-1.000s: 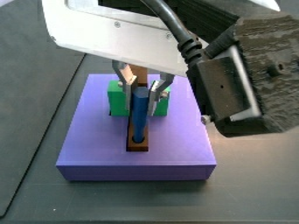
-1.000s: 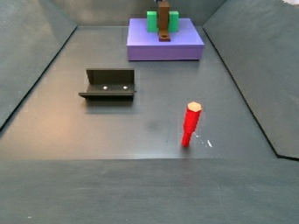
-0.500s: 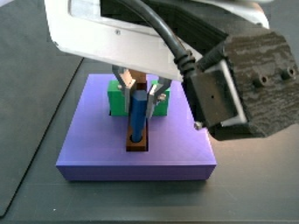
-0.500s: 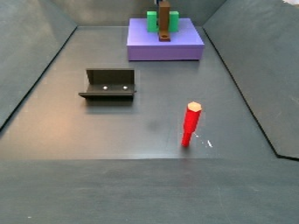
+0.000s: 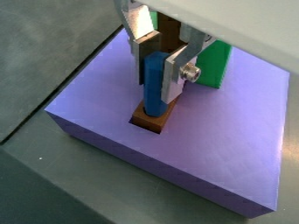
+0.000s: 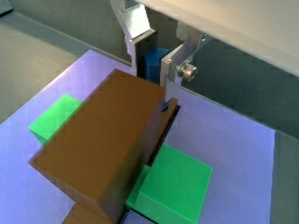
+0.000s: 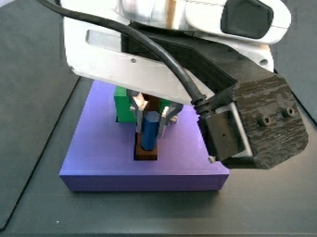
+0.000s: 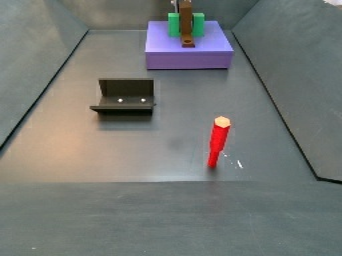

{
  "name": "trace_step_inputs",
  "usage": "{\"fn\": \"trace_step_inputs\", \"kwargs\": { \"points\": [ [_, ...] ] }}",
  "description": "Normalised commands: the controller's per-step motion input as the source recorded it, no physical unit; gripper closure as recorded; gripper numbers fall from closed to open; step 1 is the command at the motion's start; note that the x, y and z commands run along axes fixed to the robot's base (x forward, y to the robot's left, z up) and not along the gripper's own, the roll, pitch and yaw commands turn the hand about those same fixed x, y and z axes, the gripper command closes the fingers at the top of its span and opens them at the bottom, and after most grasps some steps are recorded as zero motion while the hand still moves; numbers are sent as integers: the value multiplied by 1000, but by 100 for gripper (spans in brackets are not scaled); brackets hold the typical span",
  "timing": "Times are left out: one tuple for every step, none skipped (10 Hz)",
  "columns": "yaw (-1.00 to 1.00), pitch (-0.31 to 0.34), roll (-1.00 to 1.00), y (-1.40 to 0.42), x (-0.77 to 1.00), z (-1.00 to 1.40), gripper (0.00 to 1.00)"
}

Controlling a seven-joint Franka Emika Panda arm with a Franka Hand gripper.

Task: Pick up the blue object. Move up. Move to above the board. Insert the blue object.
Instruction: Insert the blue object.

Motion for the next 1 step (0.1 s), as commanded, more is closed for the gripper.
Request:
{"fn": "trace_step_inputs", "kwargs": {
  "points": [
    [0, 0, 0, 0, 0, 0, 100]
  ]
}}
